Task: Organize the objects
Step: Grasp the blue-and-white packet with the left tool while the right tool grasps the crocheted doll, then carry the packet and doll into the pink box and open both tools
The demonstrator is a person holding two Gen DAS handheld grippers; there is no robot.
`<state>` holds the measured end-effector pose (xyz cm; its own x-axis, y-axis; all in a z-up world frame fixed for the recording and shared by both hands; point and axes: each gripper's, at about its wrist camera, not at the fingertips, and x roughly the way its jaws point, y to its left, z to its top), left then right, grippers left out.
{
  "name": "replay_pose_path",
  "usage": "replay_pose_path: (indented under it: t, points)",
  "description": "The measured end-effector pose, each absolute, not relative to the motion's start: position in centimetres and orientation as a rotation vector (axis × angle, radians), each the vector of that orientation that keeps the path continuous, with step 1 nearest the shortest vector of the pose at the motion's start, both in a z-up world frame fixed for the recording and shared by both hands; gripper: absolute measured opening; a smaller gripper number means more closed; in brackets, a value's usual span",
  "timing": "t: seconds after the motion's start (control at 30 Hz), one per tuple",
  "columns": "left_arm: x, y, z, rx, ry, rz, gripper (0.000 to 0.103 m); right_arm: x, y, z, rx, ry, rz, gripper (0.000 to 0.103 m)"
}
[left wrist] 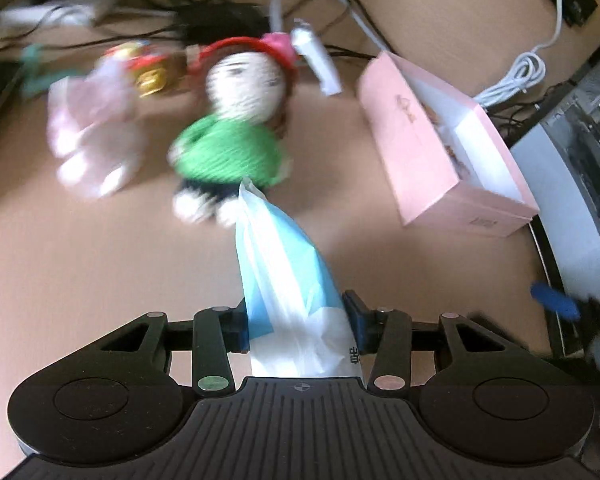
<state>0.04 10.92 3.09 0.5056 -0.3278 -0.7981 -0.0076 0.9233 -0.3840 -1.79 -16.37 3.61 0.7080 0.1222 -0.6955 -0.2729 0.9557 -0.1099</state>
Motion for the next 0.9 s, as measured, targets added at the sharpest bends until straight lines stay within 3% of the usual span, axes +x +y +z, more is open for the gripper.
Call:
replay_pose_path:
  t: [0.37, 0.6, 0.63, 0.73, 0.8, 0.9]
  points:
    - [-6.0, 18.5, 6.9, -0.459, 0.858, 0.010, 0.047, 4.3, -4.9, 6.3, -0.227, 0.659, 0.508, 0.103]
    - [-8.2, 21.5, 7.1, -0.513, 0.850, 0.069, 0.047, 10.7, 3.7, 4.1, -0.109, 0.795, 0.505, 0.102]
    - [-8.5, 21.8, 7.1, -0.516, 0.850, 0.074, 0.047, 11.1, 4.4, 3.6, -0.121, 0.797, 0.485, 0.100]
    - [-9.2, 22.7, 6.8, -0.523, 0.856, 0.083, 0.047, 11.6, 5.5, 2.4, -0.166, 0.821, 0.456, 0.074]
    - [-9.1, 22.9, 6.5, -0.528, 0.864, 0.080, 0.047, 11.5, 4.8, 2.2, -0.140, 0.860, 0.471, 0.066]
    - [-8.4, 22.4, 6.2, -0.520, 0.880, 0.051, 0.047, 10.3, 3.3, 2.6, -0.135, 0.877, 0.481, 0.063]
